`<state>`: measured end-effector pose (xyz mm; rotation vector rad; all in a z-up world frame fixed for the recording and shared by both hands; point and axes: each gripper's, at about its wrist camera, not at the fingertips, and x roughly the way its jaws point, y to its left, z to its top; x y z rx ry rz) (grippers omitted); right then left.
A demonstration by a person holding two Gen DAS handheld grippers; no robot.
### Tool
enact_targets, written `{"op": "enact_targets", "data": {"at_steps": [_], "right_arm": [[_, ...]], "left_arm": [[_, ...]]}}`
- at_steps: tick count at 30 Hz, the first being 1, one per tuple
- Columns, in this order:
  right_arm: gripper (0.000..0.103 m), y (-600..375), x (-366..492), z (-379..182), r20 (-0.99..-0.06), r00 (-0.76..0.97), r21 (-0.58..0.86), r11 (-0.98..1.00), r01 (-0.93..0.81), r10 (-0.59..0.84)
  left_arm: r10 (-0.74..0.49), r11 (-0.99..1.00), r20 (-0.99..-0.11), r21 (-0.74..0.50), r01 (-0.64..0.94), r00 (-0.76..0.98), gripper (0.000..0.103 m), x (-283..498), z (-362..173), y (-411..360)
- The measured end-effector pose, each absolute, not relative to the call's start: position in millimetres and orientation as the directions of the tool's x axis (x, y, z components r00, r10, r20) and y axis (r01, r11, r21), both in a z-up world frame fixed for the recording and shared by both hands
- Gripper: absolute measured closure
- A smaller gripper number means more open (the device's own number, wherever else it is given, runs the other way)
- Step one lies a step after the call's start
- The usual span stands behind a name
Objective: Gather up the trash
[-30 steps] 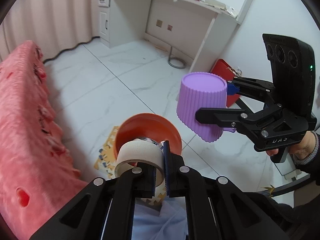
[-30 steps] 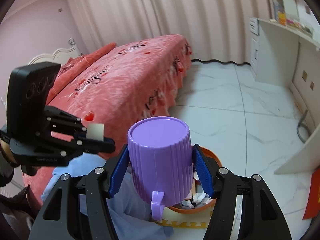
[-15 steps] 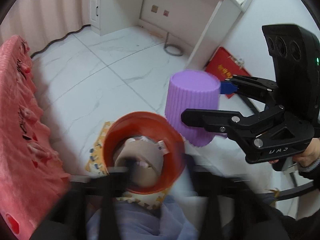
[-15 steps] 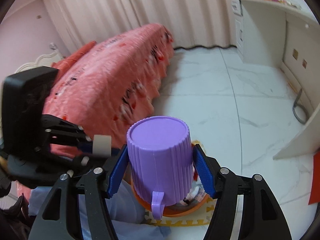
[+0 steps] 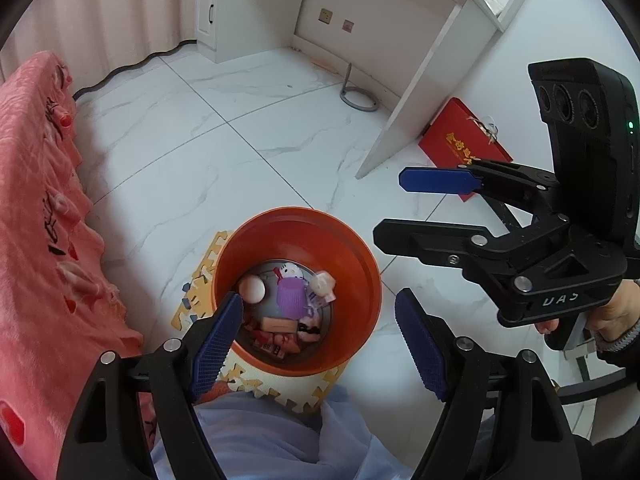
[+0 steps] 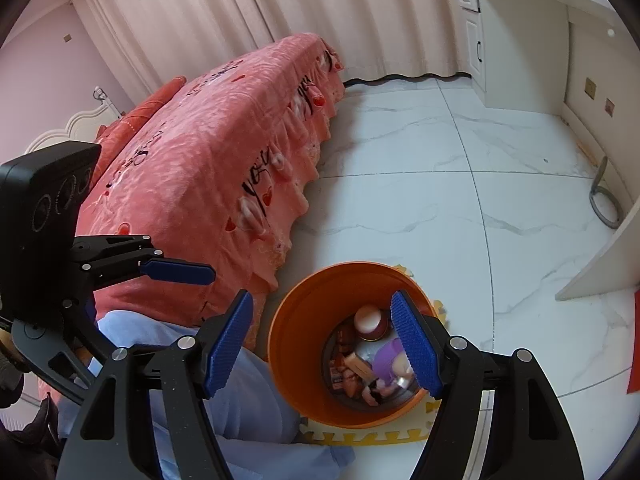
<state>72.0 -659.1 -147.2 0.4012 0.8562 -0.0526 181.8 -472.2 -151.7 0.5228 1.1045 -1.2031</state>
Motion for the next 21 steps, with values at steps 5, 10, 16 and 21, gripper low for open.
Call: {"op": "enact_targets", "data": {"at_steps": [5,10,16,21], "right_arm": [[0.032,-646.7,71.3,-130.4,-0.726,0.676,0.323,0.929,0.18,0.122],[0.028,-622.4,67.2,-103.2,-0.69,0.713,0.308,0.942,0.135,0.123],[0.026,-583.5,67.8,-73.5,-0.645,0.747,0.307,0.95,0.062,0.16],[0.026,-538.6,73.5,-49.2,-0.615,0.762,0.295,0.955,-0.014,0.202]], "left_arm": [[-0.493,0.365,-0.87,-0.202,0.909,0.004,0.024,182.1,-133.3,-454.7],[-0.523,0.407,-0.849,-0.169,0.898,0.078,0.024,179.1,-109.1,-426.0],[-0.548,0.504,-0.814,-0.138,0.852,0.192,0.019,174.0,-78.4,-375.8],[-0.541,0.607,-0.779,-0.1,0.788,0.317,0.017,163.9,-53.5,-326.2]]}}
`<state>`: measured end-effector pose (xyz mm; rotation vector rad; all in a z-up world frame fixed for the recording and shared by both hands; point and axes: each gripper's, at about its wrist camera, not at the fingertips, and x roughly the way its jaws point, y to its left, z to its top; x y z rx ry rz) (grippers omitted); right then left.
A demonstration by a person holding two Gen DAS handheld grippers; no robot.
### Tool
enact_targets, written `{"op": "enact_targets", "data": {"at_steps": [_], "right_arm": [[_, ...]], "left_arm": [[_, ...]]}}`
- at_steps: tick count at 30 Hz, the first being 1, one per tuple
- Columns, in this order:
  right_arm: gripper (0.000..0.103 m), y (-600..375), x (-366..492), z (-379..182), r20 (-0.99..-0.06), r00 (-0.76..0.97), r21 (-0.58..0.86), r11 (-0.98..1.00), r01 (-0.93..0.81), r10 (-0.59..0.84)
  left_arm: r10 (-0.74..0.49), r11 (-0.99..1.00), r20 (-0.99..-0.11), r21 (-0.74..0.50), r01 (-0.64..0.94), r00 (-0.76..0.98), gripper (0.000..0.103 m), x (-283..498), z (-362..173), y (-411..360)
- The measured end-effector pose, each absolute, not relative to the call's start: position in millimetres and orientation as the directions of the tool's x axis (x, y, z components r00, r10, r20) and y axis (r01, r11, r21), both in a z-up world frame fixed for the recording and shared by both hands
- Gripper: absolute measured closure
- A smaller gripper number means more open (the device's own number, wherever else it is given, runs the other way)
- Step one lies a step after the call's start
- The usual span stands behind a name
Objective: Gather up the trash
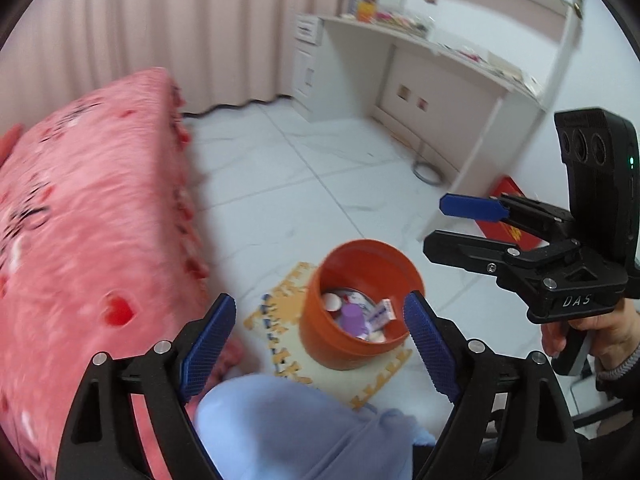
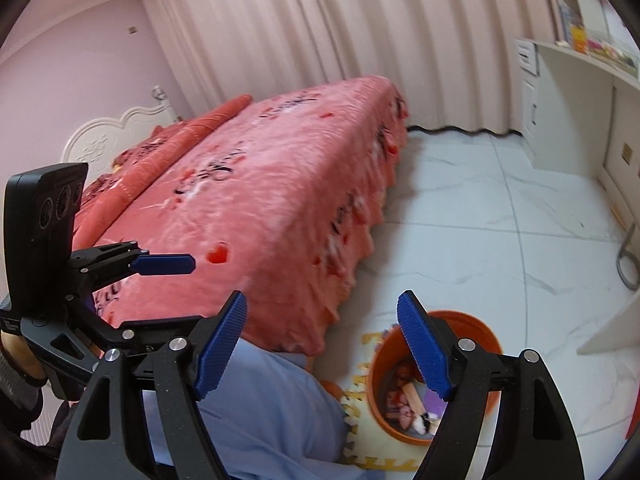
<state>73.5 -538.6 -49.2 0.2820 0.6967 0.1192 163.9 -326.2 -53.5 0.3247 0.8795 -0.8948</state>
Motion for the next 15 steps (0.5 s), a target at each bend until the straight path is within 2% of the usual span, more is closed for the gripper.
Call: {"op": "enact_targets", "data": {"at_steps": [2,3,4,5,11,15], "right_arm": [[0.024,-521.3,73.6,-41.4,-0.606,0.766,0.285,0.957,-0.044,0.216],[0.02,-508.5,74.3,-36.0,-0.599,0.769,0.276,0.959,-0.062,0.222],[0.01,-499.6,74.8,-31.8,-0.591,0.776,0.268,0.961,-0.069,0.22],[0.005,-488.2,73.1,-26.6,-0.575,0.788,0.257,0.963,-0.08,0.219],[0.005,-426.8,74.7,-5.7,-0.531,0.795,0.246,0.951,-0.188,0.294],[0.005,-377.9,75.1,4.3,-0.517,0.789,0.22,0.942,-0.251,0.331]], "left_arm": [[-0.529,0.644,-0.768,-0.087,0.76,0.361,0.013,160.9,-45.8,-309.1],[-0.518,0.674,-0.754,-0.07,0.736,0.403,0.009,156.9,-39.5,-294.8],[-0.506,0.695,-0.747,-0.057,0.717,0.431,0.008,153.8,-36.3,-287.9],[-0.488,0.723,-0.737,-0.041,0.69,0.467,0.008,150.3,-31.3,-276.1],[-0.432,0.825,-0.695,-0.047,0.564,0.574,0.008,138.0,-12.3,-216.8],[-0.338,0.897,-0.667,-0.017,0.441,0.664,0.008,118.2,-1.9,-169.7]]}}
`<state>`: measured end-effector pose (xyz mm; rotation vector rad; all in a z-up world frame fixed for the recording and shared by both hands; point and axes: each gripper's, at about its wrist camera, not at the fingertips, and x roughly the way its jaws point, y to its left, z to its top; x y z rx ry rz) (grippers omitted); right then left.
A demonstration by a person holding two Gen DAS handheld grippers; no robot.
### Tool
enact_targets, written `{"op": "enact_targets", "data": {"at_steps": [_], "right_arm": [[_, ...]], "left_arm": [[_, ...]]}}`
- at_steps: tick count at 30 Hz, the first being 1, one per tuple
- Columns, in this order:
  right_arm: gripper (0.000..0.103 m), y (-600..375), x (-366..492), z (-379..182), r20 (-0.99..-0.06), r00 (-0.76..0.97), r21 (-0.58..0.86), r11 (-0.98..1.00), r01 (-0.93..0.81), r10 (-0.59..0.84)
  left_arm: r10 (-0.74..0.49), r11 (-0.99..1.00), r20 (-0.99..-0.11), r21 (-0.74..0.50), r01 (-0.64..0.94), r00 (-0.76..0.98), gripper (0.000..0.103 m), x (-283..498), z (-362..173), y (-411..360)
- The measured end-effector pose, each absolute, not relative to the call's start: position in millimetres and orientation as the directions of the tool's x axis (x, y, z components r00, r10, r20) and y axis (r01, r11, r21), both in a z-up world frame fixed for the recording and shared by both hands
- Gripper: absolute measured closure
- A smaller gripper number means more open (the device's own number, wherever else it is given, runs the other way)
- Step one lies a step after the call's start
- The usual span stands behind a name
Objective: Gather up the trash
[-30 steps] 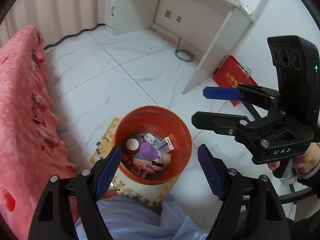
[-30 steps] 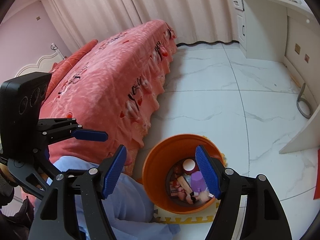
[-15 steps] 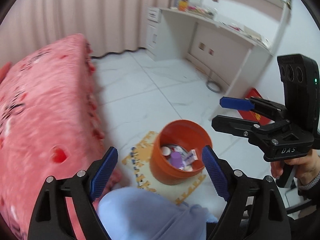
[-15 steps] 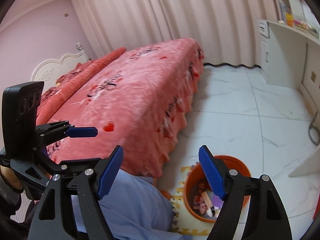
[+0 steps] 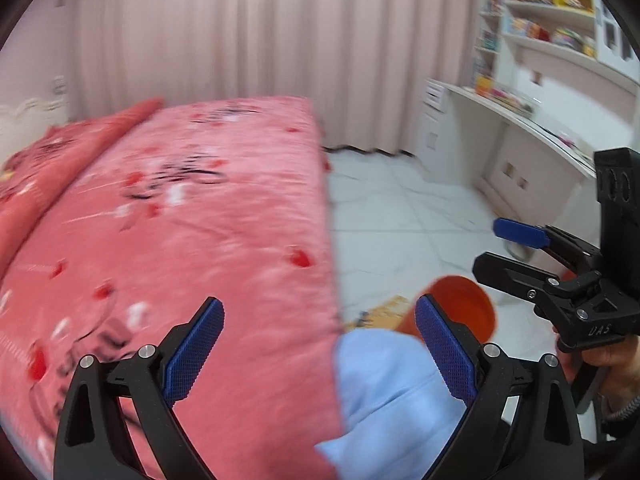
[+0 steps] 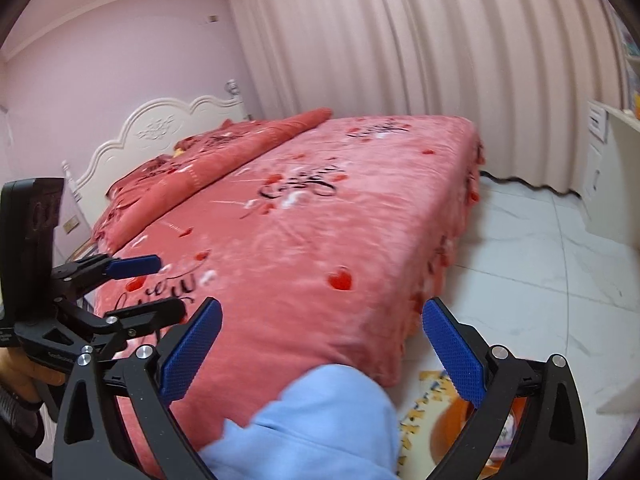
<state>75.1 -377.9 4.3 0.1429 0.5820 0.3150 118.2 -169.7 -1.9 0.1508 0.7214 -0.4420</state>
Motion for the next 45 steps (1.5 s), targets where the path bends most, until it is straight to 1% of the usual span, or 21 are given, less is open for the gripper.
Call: {"op": "enact_targets", "data": {"at_steps": [1,5,7,13,16,19,25,29,37,45], "right_arm": [[0.005,-369.9,74.9,5.6,-0.514,0.788,0.218,0.941,-0.26,0.337],[0.005,-330.8,70.5,12.0,-0.495,0.783,0.22,0.926,-0.307,0.377],[0.005,-313.2,67.6,15.1,-0.483,0.787,0.209,0.923,-0.323,0.385],[0.005,-275.9,50.8,19.4,-0.439,0.82,0.181,0.93,-0.319,0.367],[0.005,-264.7,42.0,18.0,-0.42,0.83,0.163,0.93,-0.329,0.367],[0.005,-253.0,39.8,16.1,-0.436,0.813,0.151,0.921,-0.358,0.387],[0.005,-239.6,37.7,13.6,-0.455,0.791,0.136,0.909,-0.393,0.41],[0.005,-238.9,36.1,12.6,-0.453,0.795,0.124,0.911,-0.393,0.404],[0.005,-237.7,38.8,5.9,-0.479,0.768,0.147,0.901,-0.407,0.425],[0.005,-240.2,42.0,-0.2,-0.498,0.753,0.174,0.901,-0.399,0.43]], "left_arm": [[-0.32,0.909,-0.662,-0.015,0.415,0.677,0.006,115.3,0.4,-161.1],[-0.218,0.961,-0.638,-0.009,0.277,0.738,0.006,100.6,4.2,-116.3],[-0.178,0.978,-0.632,-0.028,0.207,0.755,0.006,93.5,4.9,-91.4],[-0.104,0.995,-0.601,-0.072,0.076,0.793,0.006,71.9,1.9,-46.3],[-0.093,0.994,-0.591,-0.102,0.041,0.802,0.006,63.5,-1.9,-31.4],[-0.037,0.996,-0.587,-0.087,-0.018,0.809,0.006,58.3,-4.2,-23.6],[-0.045,0.995,-0.592,-0.101,-0.019,0.804,0.006,53.7,-7.6,-15.4],[-0.038,0.997,-0.587,-0.082,-0.013,0.808,0.006,49.2,-7.6,-16.8],[-0.069,0.995,-0.6,-0.1,0.011,0.797,0.006,46.6,-12.2,-18.9],[-0.059,0.997,-0.602,-0.067,0.023,0.796,0.006,45.2,-9.7,-25.5]]}}
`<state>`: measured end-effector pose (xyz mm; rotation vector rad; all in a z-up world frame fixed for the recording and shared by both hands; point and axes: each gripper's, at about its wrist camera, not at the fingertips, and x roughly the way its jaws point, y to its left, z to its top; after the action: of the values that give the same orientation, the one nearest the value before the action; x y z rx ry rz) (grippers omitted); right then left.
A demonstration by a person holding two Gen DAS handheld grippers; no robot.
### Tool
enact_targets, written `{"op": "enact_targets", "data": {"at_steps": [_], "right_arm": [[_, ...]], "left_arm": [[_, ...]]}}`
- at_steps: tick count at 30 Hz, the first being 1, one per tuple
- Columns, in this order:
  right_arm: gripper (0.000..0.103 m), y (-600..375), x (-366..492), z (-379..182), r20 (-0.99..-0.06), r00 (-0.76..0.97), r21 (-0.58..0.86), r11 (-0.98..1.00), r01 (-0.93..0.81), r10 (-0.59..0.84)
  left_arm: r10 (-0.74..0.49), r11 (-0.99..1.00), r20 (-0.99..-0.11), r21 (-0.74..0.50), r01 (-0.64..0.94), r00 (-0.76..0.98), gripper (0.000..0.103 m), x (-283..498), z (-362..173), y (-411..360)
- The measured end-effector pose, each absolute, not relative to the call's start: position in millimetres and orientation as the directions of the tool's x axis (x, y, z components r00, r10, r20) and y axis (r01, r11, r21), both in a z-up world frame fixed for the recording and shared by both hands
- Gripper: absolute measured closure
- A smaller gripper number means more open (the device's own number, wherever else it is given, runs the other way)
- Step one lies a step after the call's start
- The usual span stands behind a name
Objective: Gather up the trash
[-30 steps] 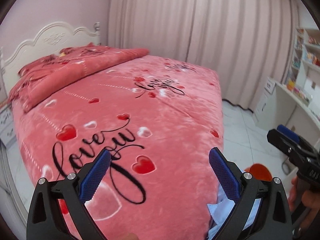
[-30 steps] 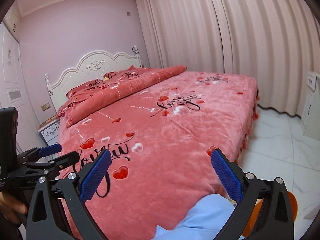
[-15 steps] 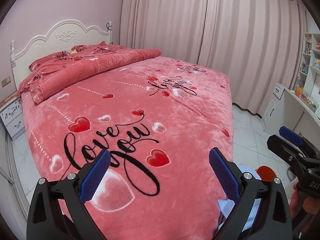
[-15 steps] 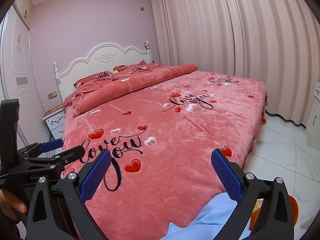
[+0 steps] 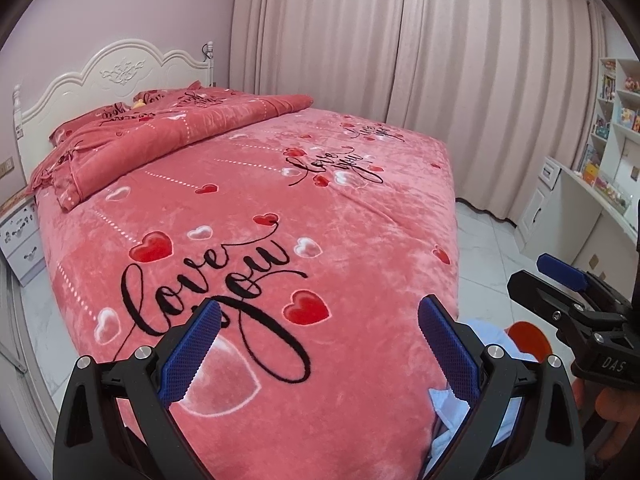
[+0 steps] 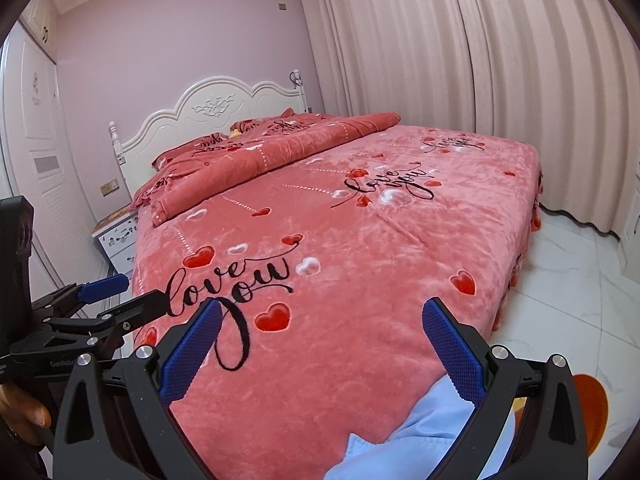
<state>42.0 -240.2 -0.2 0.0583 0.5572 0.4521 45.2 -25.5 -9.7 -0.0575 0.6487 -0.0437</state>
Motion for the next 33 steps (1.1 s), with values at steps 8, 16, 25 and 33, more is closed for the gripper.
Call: {"op": "enact_targets", "data": {"at_steps": [8,16,25,33], "right_arm": [[0.005,-242.5,45.1,-4.4,-0.512,0.744,0.192,0.902,-0.388,0.429],[0.005,-242.2,45.6,-5.3,-0.516,0.741,0.193,0.901,-0.387,0.429],[0.005,-239.9,45.9,-9.5,-0.525,0.736,0.198,0.902,-0.383,0.428],[0.005,-238.4,47.3,-11.0,-0.53,0.733,0.199,0.902,-0.382,0.427]], "left_arm": [[-0.072,0.997,-0.612,-0.066,0.04,0.788,0.006,44.6,-10.6,-30.6],[-0.071,0.997,-0.621,-0.062,0.041,0.781,0.006,44.4,-11.1,-31.3],[-0.072,0.997,-0.628,-0.063,0.042,0.775,0.006,44.4,-12.5,-32.0],[-0.066,0.998,-0.635,-0.06,0.036,0.77,0.006,44.1,-14.8,-31.5]]}}
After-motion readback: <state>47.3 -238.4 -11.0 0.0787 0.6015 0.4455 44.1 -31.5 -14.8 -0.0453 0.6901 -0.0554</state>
